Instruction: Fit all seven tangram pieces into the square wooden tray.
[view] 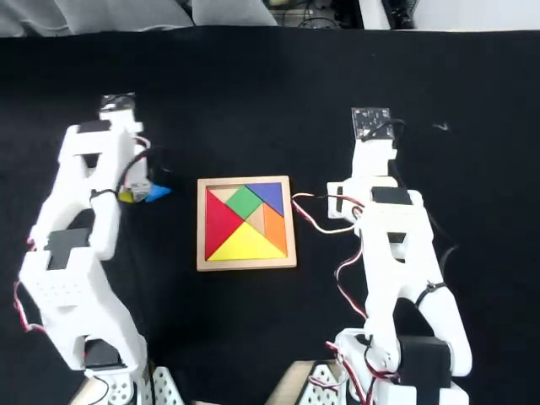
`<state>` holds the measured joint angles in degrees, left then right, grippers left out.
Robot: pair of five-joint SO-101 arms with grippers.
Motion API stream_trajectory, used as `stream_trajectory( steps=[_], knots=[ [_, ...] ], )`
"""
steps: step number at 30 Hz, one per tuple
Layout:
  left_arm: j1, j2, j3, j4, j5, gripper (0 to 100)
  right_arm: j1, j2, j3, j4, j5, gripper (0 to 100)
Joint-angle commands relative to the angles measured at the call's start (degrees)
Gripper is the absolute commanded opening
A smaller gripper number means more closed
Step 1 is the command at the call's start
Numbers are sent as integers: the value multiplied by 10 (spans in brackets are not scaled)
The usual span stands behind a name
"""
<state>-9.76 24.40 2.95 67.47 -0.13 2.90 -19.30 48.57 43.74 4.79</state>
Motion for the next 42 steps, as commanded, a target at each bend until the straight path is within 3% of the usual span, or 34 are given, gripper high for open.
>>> stream_trajectory(
  steps=[1,4,9,14,17,22,29,36,42],
  knots=[
    [55,-11,-23,35,5,37,-7,-26,-1,-5,4,15],
    [46,-25,-44,85,5,37,-7,-28,-2,-5,6,15],
    [-57,-107,-107,185,0,37,-39,-29,-38,-4,96,15],
    [-189,-207,-107,205,-50,41,-193,-22,-67,10,224,15],
    [-262,-244,-62,197,-55,114,-313,-22,-68,33,330,24],
    [-352,-264,48,117,-85,255,-425,-22,-97,3,361,154],
    [-424,-269,248,3,-89,271,-436,117,-255,9,363,209],
    [-436,-270,435,-156,-75,271,-469,354,-488,98,392,208],
    [-466,-298,458,-173,-75,271,-486,552,-748,273,484,208]
  ],
)
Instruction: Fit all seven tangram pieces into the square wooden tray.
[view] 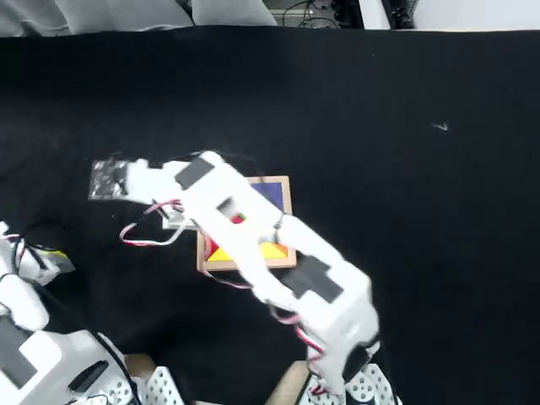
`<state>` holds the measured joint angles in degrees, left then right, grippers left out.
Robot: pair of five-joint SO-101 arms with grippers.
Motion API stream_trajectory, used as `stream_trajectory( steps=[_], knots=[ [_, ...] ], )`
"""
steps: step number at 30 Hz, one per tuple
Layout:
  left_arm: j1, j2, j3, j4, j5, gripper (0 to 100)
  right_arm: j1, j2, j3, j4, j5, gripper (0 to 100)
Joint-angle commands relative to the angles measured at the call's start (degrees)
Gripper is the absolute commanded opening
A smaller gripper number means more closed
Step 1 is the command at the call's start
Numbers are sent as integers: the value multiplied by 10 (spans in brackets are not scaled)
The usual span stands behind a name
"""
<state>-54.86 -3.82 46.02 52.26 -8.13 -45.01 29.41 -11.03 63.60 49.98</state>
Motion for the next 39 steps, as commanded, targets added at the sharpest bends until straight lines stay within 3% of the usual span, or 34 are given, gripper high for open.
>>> stream_trajectory(
  steps=[1,16,34,39],
  knots=[
    [-14,-18,32,-26,5,271,-6,97,-198,95,35,208],
    [-14,-28,37,-32,8,271,21,443,-845,304,25,207],
    [-13,-25,36,-33,8,271,10,475,-749,254,75,203],
    [-13,-24,36,-33,8,271,10,477,-747,255,98,69]
  ],
)
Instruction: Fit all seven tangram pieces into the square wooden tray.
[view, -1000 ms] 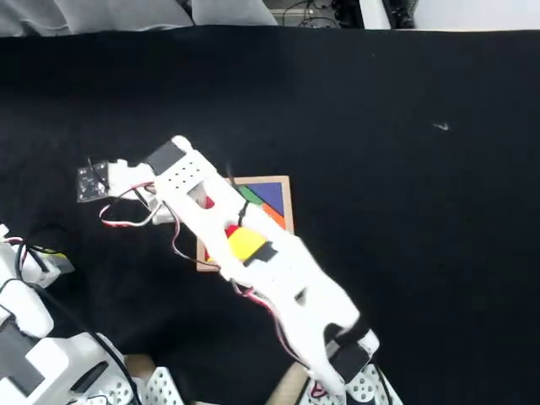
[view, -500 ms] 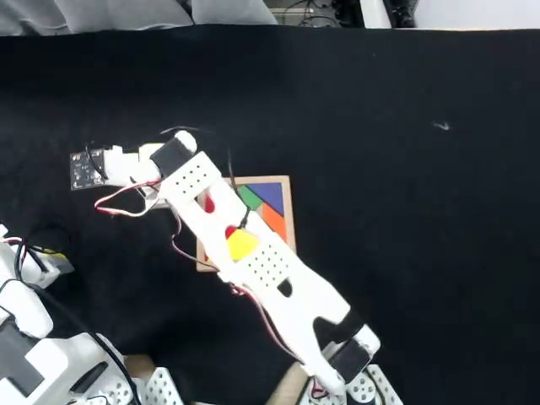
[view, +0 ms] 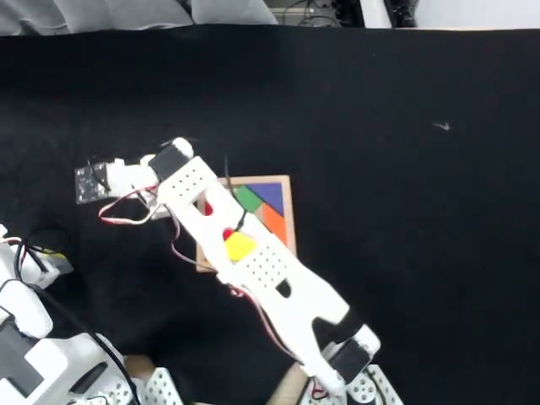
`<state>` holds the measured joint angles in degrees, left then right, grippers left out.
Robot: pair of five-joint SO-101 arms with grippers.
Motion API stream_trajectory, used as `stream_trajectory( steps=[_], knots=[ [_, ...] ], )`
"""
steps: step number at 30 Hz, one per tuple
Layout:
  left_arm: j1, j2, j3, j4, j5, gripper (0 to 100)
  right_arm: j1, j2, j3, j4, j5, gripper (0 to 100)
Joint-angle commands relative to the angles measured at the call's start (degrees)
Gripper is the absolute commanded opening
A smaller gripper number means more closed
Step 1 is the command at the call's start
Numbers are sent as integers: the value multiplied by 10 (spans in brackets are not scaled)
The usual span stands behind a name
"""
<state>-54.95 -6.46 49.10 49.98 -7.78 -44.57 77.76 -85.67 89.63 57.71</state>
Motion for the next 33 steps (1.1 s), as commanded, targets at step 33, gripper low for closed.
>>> stream_trajectory(
  steps=[33],
  knots=[
    [-11,3,5,-10,3,271,-33,-8,-30,61,-192,230]
  ],
)
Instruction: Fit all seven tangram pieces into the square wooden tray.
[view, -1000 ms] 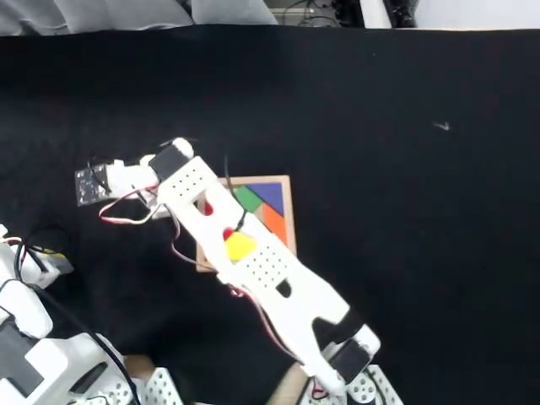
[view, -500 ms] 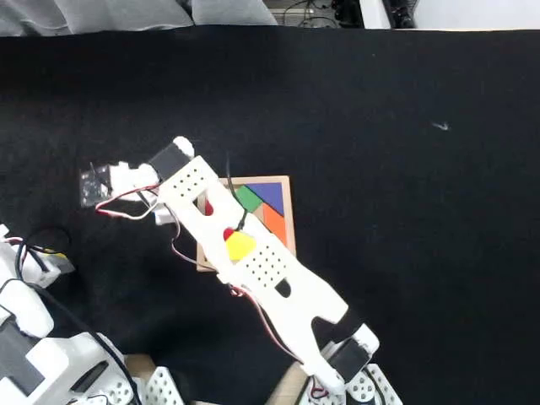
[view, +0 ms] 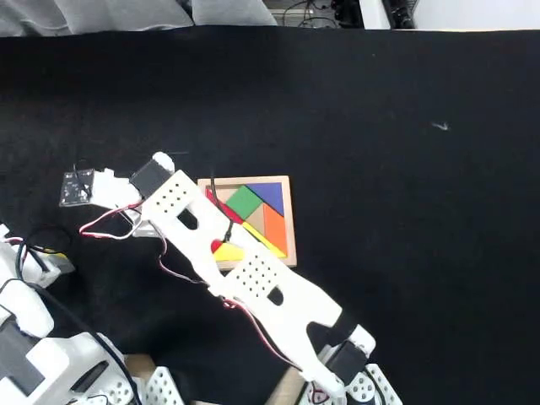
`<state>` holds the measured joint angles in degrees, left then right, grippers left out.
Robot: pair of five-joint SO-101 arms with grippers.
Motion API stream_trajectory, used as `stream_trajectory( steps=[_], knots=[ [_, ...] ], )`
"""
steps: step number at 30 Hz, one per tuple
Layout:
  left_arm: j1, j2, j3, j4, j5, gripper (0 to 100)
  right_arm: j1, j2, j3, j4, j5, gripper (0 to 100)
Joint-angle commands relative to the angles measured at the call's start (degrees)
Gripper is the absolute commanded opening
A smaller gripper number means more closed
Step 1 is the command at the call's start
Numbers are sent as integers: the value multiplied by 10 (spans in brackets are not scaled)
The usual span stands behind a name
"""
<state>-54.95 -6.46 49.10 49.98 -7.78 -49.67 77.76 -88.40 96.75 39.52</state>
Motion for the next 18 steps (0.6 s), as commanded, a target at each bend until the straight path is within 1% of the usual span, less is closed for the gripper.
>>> stream_trajectory(
  steps=[1,6,9,11,18],
  knots=[
    [-11,3,5,-10,3,271,25,-8,-3,-10,-9,230],
    [-11,3,5,-10,3,271,35,-7,7,-9,-4,217],
    [-11,3,5,-10,3,271,33,-6,10,-10,4,134],
    [-11,3,5,-10,4,271,32,-6,10,-8,21,98],
    [-11,3,4,-10,4,271,32,-5,12,-8,27,106]
  ],
)
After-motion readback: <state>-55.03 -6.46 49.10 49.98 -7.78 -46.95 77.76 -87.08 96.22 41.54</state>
